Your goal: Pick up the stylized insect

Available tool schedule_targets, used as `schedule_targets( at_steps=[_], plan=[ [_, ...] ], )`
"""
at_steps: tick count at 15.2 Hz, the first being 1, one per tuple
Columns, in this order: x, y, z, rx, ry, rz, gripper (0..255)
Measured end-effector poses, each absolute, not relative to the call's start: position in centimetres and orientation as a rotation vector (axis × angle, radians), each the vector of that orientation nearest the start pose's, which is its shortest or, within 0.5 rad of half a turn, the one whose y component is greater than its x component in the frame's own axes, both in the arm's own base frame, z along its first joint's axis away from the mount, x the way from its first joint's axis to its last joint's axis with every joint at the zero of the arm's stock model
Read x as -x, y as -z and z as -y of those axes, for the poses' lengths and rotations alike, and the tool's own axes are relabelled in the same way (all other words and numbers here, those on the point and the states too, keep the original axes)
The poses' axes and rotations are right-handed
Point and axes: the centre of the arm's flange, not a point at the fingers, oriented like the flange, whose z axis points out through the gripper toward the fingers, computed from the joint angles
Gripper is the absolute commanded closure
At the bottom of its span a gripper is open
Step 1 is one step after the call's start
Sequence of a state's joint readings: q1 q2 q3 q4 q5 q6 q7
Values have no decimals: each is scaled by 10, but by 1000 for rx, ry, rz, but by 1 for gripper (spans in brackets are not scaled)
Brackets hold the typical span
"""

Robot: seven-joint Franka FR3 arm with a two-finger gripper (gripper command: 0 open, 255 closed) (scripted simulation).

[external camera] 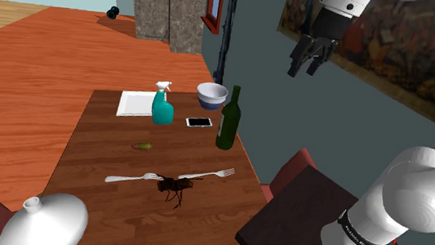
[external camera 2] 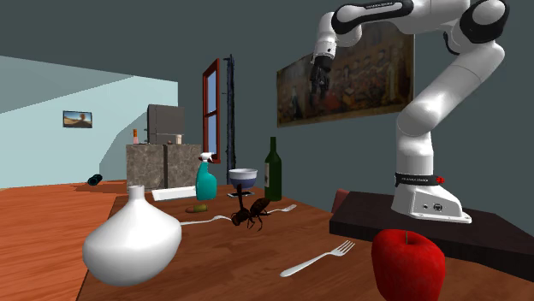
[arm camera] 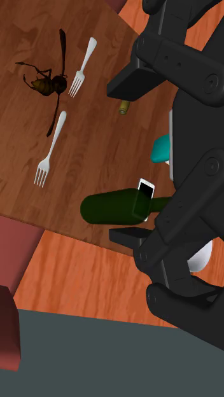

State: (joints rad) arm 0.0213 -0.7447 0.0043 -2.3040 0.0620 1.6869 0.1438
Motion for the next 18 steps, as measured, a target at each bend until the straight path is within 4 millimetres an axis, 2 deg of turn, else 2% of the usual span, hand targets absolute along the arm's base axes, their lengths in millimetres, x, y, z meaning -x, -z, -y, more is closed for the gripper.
schedule_targets(
  at_steps=[2,5,9,11,18],
  plan=[
    [-332,-608,-19,3062,186,-190,0],
    [-337,-586,-44,3068,183,-206,0],
    [-342,-545,-82,3079,176,-234,0],
    [-345,-526,-94,3084,175,-248,0],
    [-360,-455,-164,3101,167,-297,0]
  ],
)
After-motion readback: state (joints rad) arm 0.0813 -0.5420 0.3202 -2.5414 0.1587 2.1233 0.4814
